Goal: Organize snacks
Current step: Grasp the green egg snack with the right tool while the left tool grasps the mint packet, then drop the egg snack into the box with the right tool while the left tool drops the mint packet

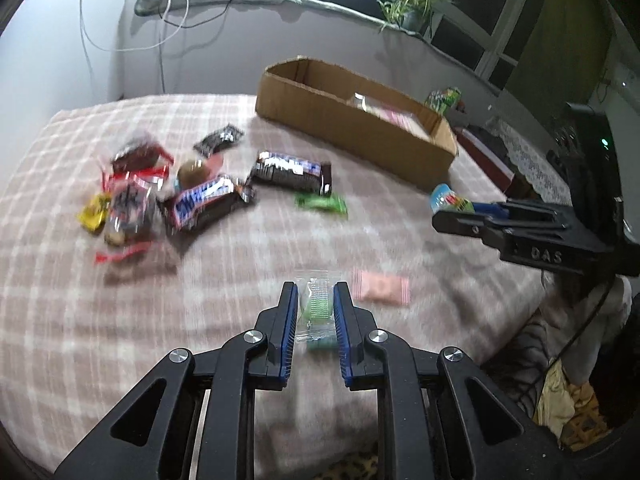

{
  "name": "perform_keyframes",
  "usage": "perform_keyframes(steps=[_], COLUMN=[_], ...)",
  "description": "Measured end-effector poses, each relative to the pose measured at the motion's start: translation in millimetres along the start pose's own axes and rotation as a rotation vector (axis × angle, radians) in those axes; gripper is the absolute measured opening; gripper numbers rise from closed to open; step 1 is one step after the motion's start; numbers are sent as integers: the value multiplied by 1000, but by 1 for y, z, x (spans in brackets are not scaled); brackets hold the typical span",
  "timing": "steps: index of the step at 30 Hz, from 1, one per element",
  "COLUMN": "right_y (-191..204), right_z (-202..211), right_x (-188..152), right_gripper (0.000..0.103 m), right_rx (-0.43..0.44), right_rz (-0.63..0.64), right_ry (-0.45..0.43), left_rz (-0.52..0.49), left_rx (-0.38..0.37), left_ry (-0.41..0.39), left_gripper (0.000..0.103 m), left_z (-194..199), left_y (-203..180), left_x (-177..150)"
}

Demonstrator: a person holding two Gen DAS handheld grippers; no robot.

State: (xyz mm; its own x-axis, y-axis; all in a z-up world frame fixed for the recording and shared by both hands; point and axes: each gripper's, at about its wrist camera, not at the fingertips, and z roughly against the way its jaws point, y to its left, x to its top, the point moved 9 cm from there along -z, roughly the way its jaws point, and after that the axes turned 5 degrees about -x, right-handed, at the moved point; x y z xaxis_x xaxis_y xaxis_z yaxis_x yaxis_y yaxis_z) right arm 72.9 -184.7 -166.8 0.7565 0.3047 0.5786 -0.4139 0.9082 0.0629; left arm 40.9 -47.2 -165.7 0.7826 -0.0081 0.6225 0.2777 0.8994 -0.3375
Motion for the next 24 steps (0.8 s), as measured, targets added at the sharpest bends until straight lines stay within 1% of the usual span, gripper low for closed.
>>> perform_keyframes(steps=[5,13,17,24], right_y=[-14,-55,-76,-103], right_z=[11,22,21,7], right_x=[19,57,69,88], right_gripper=[34,34,34,34], right_rx=[-12,-60,-82,-102], right_rz=[-21,-73,-92,-136], right_ry=[-36,-97,-107,-104], left_rz=[-32,-62,-59,-70], left_rx=[0,-11,-18,-30], left_ry=[-42,-108,-142,-163], left_gripper=[17,17,17,17], left_z=[-3,-9,-17,-42], left_y=[-2,-4,-4,-14], left_x=[31,86,115,155])
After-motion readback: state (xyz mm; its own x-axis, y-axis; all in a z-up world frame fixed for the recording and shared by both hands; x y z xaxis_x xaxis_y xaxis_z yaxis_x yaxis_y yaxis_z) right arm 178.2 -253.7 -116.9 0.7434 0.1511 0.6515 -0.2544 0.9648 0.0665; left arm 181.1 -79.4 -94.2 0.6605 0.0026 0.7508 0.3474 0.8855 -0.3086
